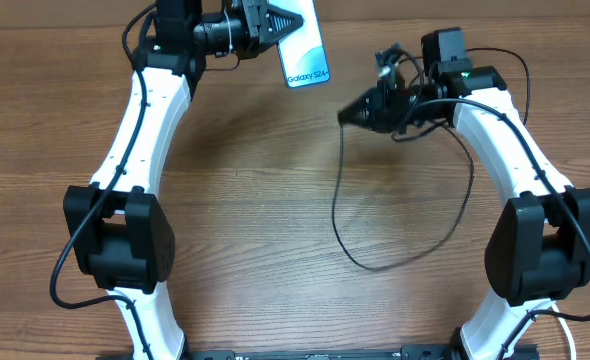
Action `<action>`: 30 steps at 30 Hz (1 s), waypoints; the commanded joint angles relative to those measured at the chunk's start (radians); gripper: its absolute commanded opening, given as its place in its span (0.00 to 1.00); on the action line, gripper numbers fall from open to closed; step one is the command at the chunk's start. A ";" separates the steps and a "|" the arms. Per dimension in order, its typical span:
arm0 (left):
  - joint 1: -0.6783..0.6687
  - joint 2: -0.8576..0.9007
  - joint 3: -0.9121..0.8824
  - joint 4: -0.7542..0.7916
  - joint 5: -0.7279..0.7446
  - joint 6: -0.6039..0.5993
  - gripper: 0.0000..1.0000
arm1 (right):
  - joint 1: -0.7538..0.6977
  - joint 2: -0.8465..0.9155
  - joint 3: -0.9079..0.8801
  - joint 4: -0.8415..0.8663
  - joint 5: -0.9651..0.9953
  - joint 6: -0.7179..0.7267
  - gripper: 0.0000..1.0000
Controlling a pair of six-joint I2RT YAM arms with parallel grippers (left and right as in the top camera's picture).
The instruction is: Plug charger to phone and switch on socket
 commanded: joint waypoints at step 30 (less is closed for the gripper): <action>-0.037 -0.011 0.010 -0.264 -0.145 0.284 0.04 | -0.008 0.002 -0.355 0.130 0.886 0.047 0.29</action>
